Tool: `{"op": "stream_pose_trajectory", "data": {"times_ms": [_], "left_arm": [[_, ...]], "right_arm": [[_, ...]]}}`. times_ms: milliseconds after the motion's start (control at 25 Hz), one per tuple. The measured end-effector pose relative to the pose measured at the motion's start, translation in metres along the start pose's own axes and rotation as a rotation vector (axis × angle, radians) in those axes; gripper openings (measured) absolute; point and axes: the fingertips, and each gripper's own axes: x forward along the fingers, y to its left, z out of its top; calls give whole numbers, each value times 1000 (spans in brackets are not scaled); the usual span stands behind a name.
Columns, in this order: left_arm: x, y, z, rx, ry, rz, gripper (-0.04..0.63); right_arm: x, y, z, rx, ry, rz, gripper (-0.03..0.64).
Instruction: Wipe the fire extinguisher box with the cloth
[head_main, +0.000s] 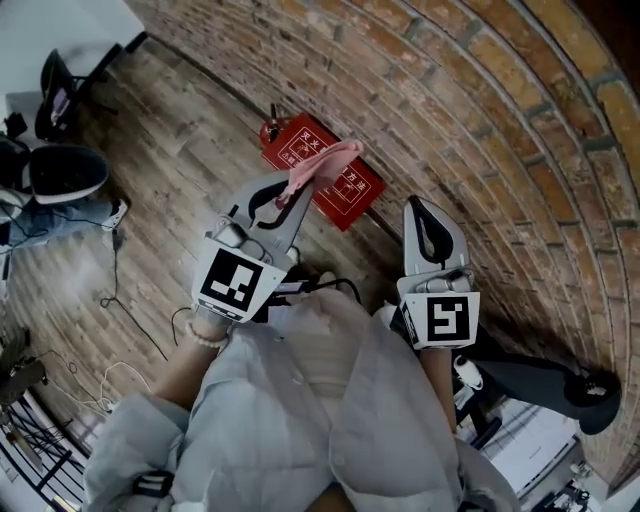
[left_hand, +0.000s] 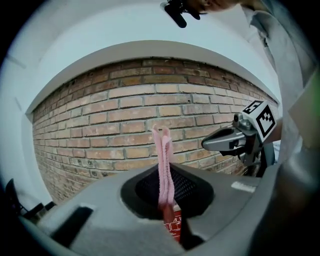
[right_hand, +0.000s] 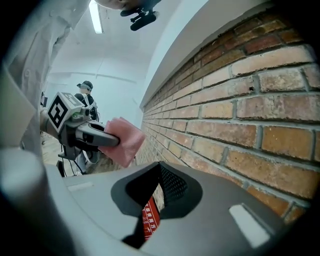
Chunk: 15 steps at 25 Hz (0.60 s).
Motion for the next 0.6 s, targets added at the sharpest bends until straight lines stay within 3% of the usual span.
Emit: {"op": "stream_pose_trajectory", "data": {"times_ms": [600], "left_arm": [[-7, 10, 10, -63, -41, 16, 12]], "right_arm": [[12, 13, 15, -32, -16, 45, 7]]}}
